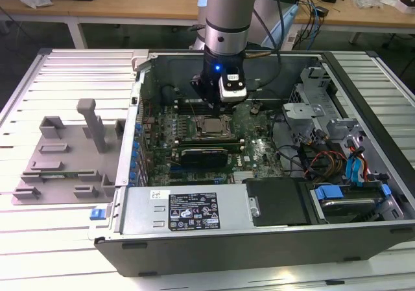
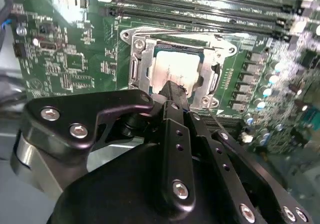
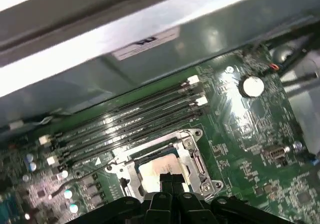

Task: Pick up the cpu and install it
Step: 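Close the cpu cover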

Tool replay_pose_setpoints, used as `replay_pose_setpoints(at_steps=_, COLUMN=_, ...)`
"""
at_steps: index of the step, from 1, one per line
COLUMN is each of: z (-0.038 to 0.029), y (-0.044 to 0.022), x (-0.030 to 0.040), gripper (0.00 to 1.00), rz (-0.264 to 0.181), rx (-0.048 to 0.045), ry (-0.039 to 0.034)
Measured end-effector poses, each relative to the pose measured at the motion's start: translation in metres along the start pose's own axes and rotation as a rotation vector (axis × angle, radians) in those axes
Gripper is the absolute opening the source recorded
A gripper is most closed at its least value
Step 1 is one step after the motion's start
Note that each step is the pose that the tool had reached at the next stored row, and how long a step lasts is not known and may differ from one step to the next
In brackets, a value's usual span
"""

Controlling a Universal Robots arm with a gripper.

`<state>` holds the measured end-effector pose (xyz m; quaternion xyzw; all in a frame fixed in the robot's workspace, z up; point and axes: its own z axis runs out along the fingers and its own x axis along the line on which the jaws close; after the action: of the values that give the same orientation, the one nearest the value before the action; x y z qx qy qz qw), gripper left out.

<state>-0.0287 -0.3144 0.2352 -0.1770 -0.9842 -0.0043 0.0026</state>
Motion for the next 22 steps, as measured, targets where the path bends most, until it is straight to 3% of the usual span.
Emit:
replay_pose_setpoints(at_steps=3, z=0.0005, y=0.0, x=0.0, gripper=0.11, rz=-0.141, rx=0.0009, ry=0.0011)
replay_pose_setpoints(at_steps=6, z=0.0009, y=0.0, x=0.0, gripper=0.11, rz=-0.208, rx=0.0014, ry=0.0016)
replay_pose_setpoints(at_steps=10, z=0.0017, y=0.0, x=0.0, gripper=0.11, rz=-0.352, rx=0.0023, ry=0.0026)
replay_pose_setpoints(at_steps=15, z=0.0018, y=-0.0002, x=0.0001, gripper=0.11, rz=-0.361, rx=0.0023, ry=0.0026)
replay_pose_setpoints(at_steps=22, z=0.003, y=-0.0071, x=0.0033, gripper=0.11, rz=-0.361, rx=0.0026, ry=0.0027)
